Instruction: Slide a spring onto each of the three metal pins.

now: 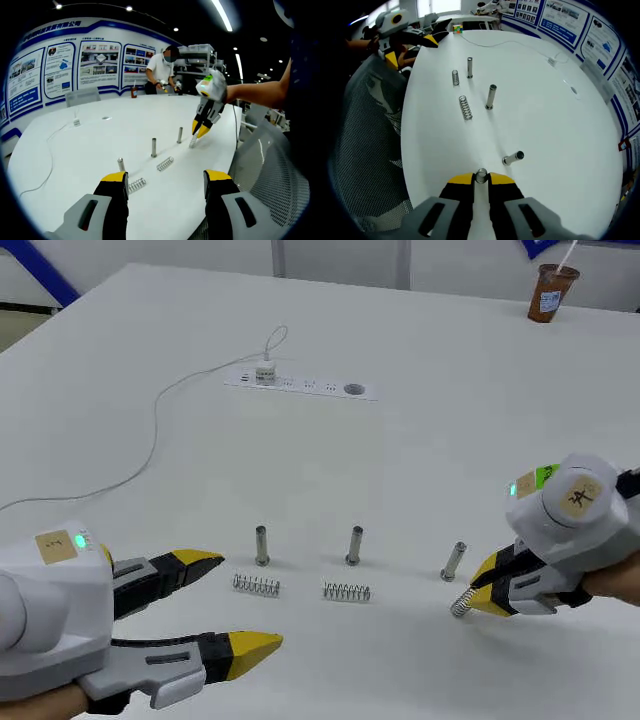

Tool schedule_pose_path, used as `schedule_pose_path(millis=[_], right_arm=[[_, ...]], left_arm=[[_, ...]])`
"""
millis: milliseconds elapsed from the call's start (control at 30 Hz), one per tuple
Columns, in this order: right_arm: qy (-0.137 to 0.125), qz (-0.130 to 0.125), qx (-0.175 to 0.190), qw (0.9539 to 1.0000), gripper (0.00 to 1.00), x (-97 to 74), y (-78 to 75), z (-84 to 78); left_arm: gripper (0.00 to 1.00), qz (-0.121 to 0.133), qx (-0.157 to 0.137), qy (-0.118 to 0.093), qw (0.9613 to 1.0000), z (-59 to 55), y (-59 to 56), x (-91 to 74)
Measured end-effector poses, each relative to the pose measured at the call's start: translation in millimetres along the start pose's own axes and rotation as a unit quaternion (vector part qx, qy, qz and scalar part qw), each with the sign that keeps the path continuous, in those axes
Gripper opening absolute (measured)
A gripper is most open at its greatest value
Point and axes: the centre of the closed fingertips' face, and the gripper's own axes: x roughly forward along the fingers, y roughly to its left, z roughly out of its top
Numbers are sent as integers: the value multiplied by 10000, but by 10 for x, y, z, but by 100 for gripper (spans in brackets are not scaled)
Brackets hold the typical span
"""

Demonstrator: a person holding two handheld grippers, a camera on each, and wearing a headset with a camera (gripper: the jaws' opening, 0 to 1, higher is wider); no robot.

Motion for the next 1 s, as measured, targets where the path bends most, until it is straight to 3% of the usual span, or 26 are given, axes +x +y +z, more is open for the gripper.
schedule_pose_path(millis=[267, 367, 533, 633, 1000], right_arm=[[4, 59, 277, 9996, 11, -94, 25, 26], [-134, 110, 477, 9987, 11, -216, 8, 109], [-285, -25, 452, 9986, 11, -471, -96, 295], [-318, -113, 375, 9987, 11, -542, -153, 374], [-253, -273, 241, 9990, 11, -566, -344, 493]], left_arm=[[63, 1, -9, -27, 10000, -2, 9, -7], [63, 1, -8, -21, 10000, -3, 14, -7], [63, 20, -12, -21, 10000, 0, 25, -3], [63, 35, -18, -39, 10000, 5, 26, -2], [63, 130, -46, -79, 9999, 0, 56, -44]])
